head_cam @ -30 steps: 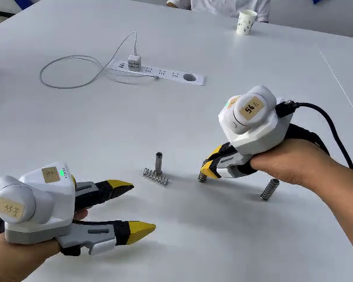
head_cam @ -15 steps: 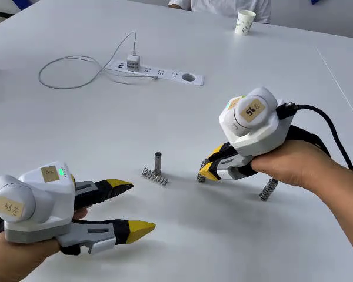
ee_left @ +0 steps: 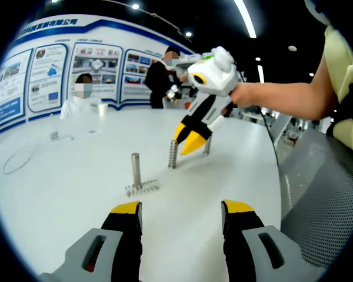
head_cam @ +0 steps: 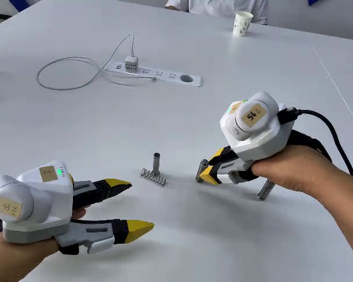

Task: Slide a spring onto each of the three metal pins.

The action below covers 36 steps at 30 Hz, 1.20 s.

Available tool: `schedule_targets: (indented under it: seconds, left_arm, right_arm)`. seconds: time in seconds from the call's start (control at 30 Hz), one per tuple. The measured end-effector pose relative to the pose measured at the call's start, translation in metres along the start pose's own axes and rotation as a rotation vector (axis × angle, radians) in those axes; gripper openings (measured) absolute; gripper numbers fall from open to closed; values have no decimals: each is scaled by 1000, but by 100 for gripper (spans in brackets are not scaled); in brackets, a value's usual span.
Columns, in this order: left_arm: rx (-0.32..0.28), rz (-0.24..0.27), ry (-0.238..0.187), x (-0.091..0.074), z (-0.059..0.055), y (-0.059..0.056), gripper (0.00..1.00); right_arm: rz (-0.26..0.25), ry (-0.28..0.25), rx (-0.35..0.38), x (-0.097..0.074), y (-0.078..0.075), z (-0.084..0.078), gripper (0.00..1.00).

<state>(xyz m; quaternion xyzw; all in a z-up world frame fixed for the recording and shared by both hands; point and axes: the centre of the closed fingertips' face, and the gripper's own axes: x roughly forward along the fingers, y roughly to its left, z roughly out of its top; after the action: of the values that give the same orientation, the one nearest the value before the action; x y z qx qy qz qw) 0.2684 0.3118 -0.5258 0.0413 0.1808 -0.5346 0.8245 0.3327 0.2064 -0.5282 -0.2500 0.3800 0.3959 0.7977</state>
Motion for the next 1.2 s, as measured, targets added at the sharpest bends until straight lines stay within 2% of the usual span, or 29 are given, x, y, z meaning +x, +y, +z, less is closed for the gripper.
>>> schedule_targets:
  seconds: [0.77,1.2]
  left_arm:
    - [9,1,-2,-2,3,-4,55]
    - [13,11,-7,-6,5,-2,55]
  right_arm:
    - [12,1,19,-4,18,-10,19]
    - [32,-19,8,0,32,1,19]
